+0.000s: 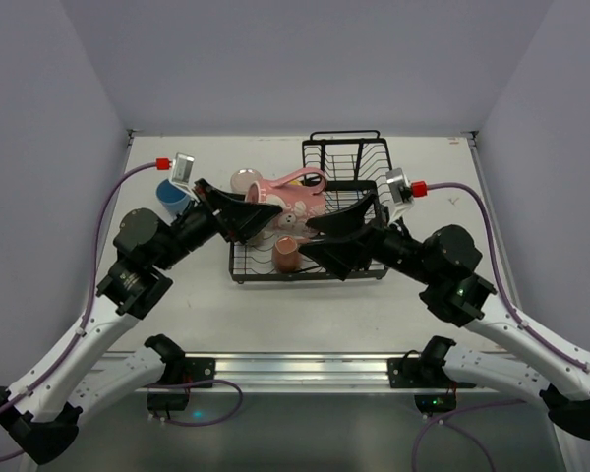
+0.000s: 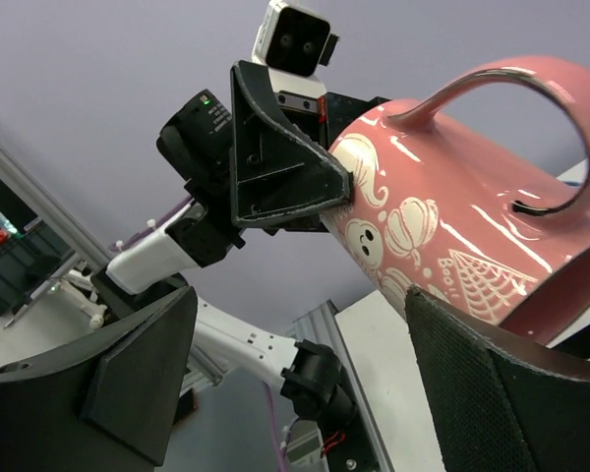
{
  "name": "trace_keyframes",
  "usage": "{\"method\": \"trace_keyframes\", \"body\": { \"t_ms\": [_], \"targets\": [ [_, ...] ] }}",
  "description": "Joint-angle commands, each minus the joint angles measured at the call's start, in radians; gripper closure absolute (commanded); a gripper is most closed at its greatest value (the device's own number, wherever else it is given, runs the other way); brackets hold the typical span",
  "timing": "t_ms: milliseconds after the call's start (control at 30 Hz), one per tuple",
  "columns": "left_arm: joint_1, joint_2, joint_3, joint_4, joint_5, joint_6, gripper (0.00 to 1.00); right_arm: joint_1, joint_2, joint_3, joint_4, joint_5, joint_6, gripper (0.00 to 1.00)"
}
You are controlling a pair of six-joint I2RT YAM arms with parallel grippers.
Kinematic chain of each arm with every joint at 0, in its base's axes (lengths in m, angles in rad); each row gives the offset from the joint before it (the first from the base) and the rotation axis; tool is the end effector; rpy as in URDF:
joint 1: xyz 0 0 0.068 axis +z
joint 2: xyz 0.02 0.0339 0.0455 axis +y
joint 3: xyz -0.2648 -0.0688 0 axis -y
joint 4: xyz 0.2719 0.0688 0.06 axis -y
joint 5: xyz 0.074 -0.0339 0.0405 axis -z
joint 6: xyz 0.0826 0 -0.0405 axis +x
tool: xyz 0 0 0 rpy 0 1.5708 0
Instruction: Unload the cups from the dish rack
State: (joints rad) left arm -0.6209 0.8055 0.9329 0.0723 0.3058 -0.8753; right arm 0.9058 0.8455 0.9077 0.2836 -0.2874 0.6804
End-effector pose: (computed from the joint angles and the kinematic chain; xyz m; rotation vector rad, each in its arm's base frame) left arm 0.1875 -0.1647 0.4288 0.0910 1.5404 -1.4325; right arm 0.1396 0.2160 0.4404 -0.4345 1.3299 1.5288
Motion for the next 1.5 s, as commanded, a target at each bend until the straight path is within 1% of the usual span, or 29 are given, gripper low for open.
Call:
{"method": "trace_keyframes", "body": {
  "t_ms": [0, 100, 167, 233, 300, 400, 433, 533, 600, 700, 733, 767, 800, 833, 867, 900, 967, 1000, 1033, 1067, 1100, 1133, 1200, 1233, 1300, 1333, 1400, 1433, 1467],
  "targets": [
    [-0.010, -0.066, 0.084, 0.132, 0.013, 0.025, 1.00, -0.004, -0.069, -0.016, -0.004, 0.045, -0.041, 0.10],
    [-0.010, -0.071, 0.101, 0.112, -0.007, 0.035, 1.00, -0.004, -0.158, -0.053, -0.040, 0.100, -0.064, 0.03],
    [-0.008, -0.066, 0.098, 0.132, 0.015, 0.026, 1.00, -0.004, -0.184, -0.081, -0.070, 0.155, -0.071, 0.03],
    [-0.008, -0.060, 0.083, 0.167, 0.042, -0.001, 1.00, -0.004, -0.172, -0.066, -0.112, 0.186, -0.077, 0.03],
    [-0.008, -0.054, 0.072, 0.188, 0.064, -0.030, 1.00, -0.004, -0.142, -0.046, -0.115, 0.162, -0.085, 0.03],
    [-0.010, -0.032, 0.043, 0.248, 0.134, -0.072, 1.00, -0.004, -0.050, 0.009, -0.052, 0.070, -0.074, 0.09],
    [-0.010, -0.029, 0.043, 0.263, 0.145, -0.083, 1.00, -0.004, -0.049, 0.026, -0.043, 0.070, -0.074, 0.09],
    [-0.011, -0.019, 0.011, 0.319, 0.173, -0.116, 1.00, -0.004, 0.029, 0.071, 0.027, 0.011, -0.071, 0.22],
    [-0.010, -0.012, 0.003, 0.356, 0.184, -0.134, 1.00, -0.004, 0.075, 0.085, 0.069, -0.036, -0.058, 0.25],
    [-0.011, -0.008, -0.002, 0.356, 0.191, -0.137, 1.00, -0.005, 0.107, 0.068, 0.202, -0.079, -0.024, 0.30],
    [-0.011, -0.009, -0.006, 0.354, 0.191, -0.137, 0.98, -0.004, 0.113, 0.060, 0.251, -0.085, -0.015, 0.34],
    [-0.011, -0.011, -0.006, 0.350, 0.190, -0.133, 0.88, -0.004, 0.121, 0.059, 0.267, -0.090, -0.002, 0.41],
    [-0.013, -0.017, -0.006, 0.327, 0.185, -0.114, 0.80, -0.004, 0.124, 0.054, 0.284, -0.091, 0.005, 0.61],
    [-0.011, -0.022, -0.005, 0.313, 0.170, -0.103, 0.69, -0.004, 0.121, 0.031, 0.333, -0.088, 0.016, 0.74],
    [-0.011, -0.028, -0.002, 0.299, 0.162, -0.068, 0.41, -0.004, 0.113, 0.017, 0.354, -0.084, 0.031, 0.85],
    [-0.013, -0.041, 0.007, 0.234, 0.148, -0.036, 0.29, -0.004, 0.092, 0.007, 0.362, -0.073, 0.031, 1.00],
    [-0.011, -0.061, 0.053, 0.129, 0.067, 0.037, 0.10, -0.004, 0.063, -0.016, 0.332, -0.030, 0.019, 1.00],
    [-0.011, -0.084, 0.069, 0.033, 0.032, 0.100, 0.04, -0.004, 0.034, -0.016, 0.304, -0.015, 0.009, 1.00],
    [-0.011, -0.095, 0.092, -0.010, -0.024, 0.128, 0.00, -0.004, 0.021, 0.000, 0.222, 0.020, -0.007, 1.00],
    [-0.010, -0.104, 0.105, -0.052, -0.054, 0.162, 0.00, -0.004, 0.011, 0.013, 0.176, 0.037, -0.037, 1.00],
    [-0.011, -0.121, 0.118, -0.156, -0.085, 0.214, 0.00, -0.004, 0.001, 0.026, 0.134, 0.056, -0.053, 1.00],
    [-0.011, -0.129, 0.138, -0.199, -0.147, 0.234, 0.00, -0.005, -0.020, 0.058, 0.046, 0.101, -0.089, 1.00],
    [-0.010, -0.153, 0.150, -0.299, -0.203, 0.295, 0.00, -0.008, -0.037, 0.094, -0.038, 0.154, -0.117, 1.00],
    [-0.011, -0.163, 0.150, -0.327, -0.256, 0.309, 0.00, -0.013, -0.046, 0.127, -0.102, 0.174, -0.145, 1.00],
    [-0.010, -0.193, 0.129, -0.377, -0.290, 0.352, 0.00, -0.041, -0.049, 0.202, -0.184, 0.226, -0.172, 1.00],
    [-0.011, -0.203, 0.116, -0.390, -0.301, 0.364, 0.00, -0.057, -0.048, 0.229, -0.267, 0.247, -0.191, 1.00],
    [-0.011, -0.222, 0.078, -0.434, -0.353, 0.395, 0.00, -0.134, -0.043, 0.302, -0.387, 0.286, -0.208, 1.00],
    [-0.011, -0.227, 0.063, -0.448, -0.364, 0.401, 0.00, -0.212, -0.045, 0.321, -0.412, 0.286, -0.220, 1.00],
    [-0.011, -0.238, 0.049, -0.466, -0.372, 0.412, 0.00, -0.249, -0.042, 0.338, -0.440, 0.315, -0.234, 1.00]
  ]
}}
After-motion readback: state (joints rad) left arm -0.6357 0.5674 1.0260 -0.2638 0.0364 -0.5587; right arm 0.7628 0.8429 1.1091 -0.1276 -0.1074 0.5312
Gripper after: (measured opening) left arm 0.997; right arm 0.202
